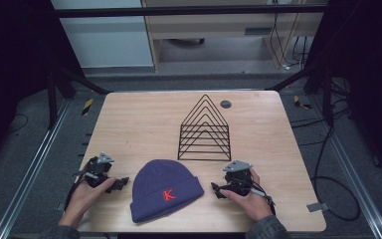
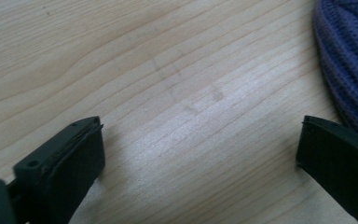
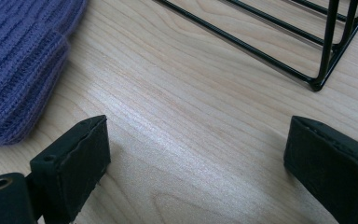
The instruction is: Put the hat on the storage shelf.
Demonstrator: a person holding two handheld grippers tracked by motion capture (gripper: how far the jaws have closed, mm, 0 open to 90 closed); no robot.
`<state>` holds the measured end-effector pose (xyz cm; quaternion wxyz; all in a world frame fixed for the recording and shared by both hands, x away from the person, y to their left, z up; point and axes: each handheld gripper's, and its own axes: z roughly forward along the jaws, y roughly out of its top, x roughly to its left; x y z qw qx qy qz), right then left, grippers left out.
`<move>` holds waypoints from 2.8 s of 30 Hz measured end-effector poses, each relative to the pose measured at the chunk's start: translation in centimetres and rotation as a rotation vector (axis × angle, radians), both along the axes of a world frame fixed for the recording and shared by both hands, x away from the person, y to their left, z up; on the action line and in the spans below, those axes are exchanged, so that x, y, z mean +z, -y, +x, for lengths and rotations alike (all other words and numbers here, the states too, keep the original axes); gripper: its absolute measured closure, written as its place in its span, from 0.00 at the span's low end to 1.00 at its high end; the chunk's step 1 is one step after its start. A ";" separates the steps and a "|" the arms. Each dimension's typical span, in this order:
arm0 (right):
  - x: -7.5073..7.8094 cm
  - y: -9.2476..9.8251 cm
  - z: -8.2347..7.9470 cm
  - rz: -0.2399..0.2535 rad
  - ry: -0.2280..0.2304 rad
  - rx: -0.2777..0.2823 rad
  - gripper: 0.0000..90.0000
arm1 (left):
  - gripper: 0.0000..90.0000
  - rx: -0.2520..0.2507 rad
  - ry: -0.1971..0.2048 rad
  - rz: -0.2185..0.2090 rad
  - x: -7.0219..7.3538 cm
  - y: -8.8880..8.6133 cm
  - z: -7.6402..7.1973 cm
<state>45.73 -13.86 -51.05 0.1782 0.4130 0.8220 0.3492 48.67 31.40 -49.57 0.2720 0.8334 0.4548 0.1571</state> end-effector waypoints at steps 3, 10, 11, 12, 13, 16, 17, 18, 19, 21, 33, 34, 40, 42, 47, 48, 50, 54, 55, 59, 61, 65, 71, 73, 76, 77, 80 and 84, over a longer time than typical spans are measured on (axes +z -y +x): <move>0.2 -0.1 0.1 -0.020 -0.014 0.000 0.10 | 0.04 -0.010 -0.007 -0.026 0.3 0.2 0.0; 1.6 -0.4 -0.3 -0.022 -0.004 0.019 0.17 | 0.06 -0.023 0.028 -0.093 1.6 0.3 -0.9; 1.8 -0.4 -0.4 -0.024 0.007 0.024 0.17 | 0.07 -0.026 0.037 -0.089 1.9 0.5 -1.1; 2.0 -0.6 -0.5 -0.023 0.015 0.030 0.19 | 0.09 -0.024 0.044 -0.094 2.0 0.6 -1.2; 2.2 -0.7 -0.6 -0.016 0.016 0.027 0.20 | 0.09 -0.033 0.050 -0.102 2.3 0.8 -1.4; 2.7 -1.1 -1.0 0.002 0.024 0.044 0.26 | 0.10 -0.066 0.049 -0.121 3.0 1.7 -2.0; 2.8 -1.3 -1.2 0.001 0.025 0.053 0.27 | 0.10 -0.073 0.051 -0.122 3.3 2.0 -2.2; 2.9 -1.6 -1.3 0.002 0.027 0.069 0.28 | 0.10 -0.074 0.054 -0.124 3.6 2.2 -2.2; 3.1 -1.7 -1.4 0.005 0.024 0.076 0.30 | 0.11 -0.079 0.062 -0.117 4.0 2.6 -2.2; 3.4 -2.0 -1.4 0.009 0.022 0.091 0.33 | 0.12 -0.095 0.065 -0.093 4.7 3.3 -2.0; 3.7 -2.1 -1.7 0.028 0.009 0.121 0.39 | 0.33 -0.143 -0.027 -0.023 4.6 7.3 1.2; 3.6 -2.1 -1.6 0.026 0.009 0.119 0.38 | 0.35 -0.142 -0.037 -0.015 4.4 7.5 1.5; 3.3 -1.9 -1.5 0.024 -0.011 0.119 0.36 | 0.43 -0.143 -0.079 0.010 3.8 8.5 2.8; 3.3 -1.9 -1.5 0.024 -0.016 0.116 0.35 | 0.45 -0.144 -0.093 0.020 3.5 8.6 3.0; 3.3 -1.9 -1.5 0.022 -0.019 0.117 0.34 | 0.49 -0.159 -0.140 0.006 2.6 9.0 3.2; 3.3 -1.9 -1.5 0.022 -0.018 0.120 0.33 | 0.52 -0.161 -0.146 -0.002 2.5 9.0 3.2; 3.3 -1.9 -1.5 0.022 -0.019 0.119 0.33 | 0.58 -0.170 -0.155 -0.016 2.4 9.2 3.2; 3.4 -1.8 -1.5 0.025 -0.014 0.113 0.32 | 0.74 -0.181 -0.161 -0.024 2.5 9.3 3.1; 3.4 -1.8 -1.5 0.025 -0.011 0.111 0.32 | 0.78 -0.181 -0.157 -0.024 2.6 9.3 3.0; 3.4 -1.7 -1.5 0.030 -0.009 0.106 0.31 | 0.86 -0.180 -0.137 -0.020 2.7 9.4 2.7; 3.4 -1.6 -1.5 0.026 -0.007 0.103 0.31 | 0.87 -0.177 -0.119 -0.024 3.1 9.3 2.4; 3.3 -1.6 -1.4 0.023 -0.006 0.099 0.30 | 0.88 -0.188 -0.080 -0.033 4.0 9.2 1.8; 3.3 -1.5 -1.5 0.015 -0.003 0.086 0.26 | 0.88 -0.214 0.012 -0.030 6.2 9.8 0.5; 3.2 -1.6 -1.4 0.015 -0.004 0.086 0.25 | 0.88 -0.222 0.037 -0.028 6.8 10.2 0.1; 3.2 -1.6 -1.4 0.011 0.000 0.083 0.24 | 0.89 -0.243 0.076 -0.013 7.8 10.7 -0.5; 3.3 -1.5 -1.4 0.011 0.001 0.080 0.23 | 0.89 -0.249 0.084 -0.008 8.0 10.7 -0.6; 3.3 -1.4 -1.4 0.010 0.002 0.073 0.22 | 0.89 -0.264 0.106 -0.011 8.8 11.0 -0.9; 3.3 -1.5 -1.4 0.017 0.005 0.070 0.21 | 0.89 -0.284 0.131 -0.008 9.7 11.2 -1.4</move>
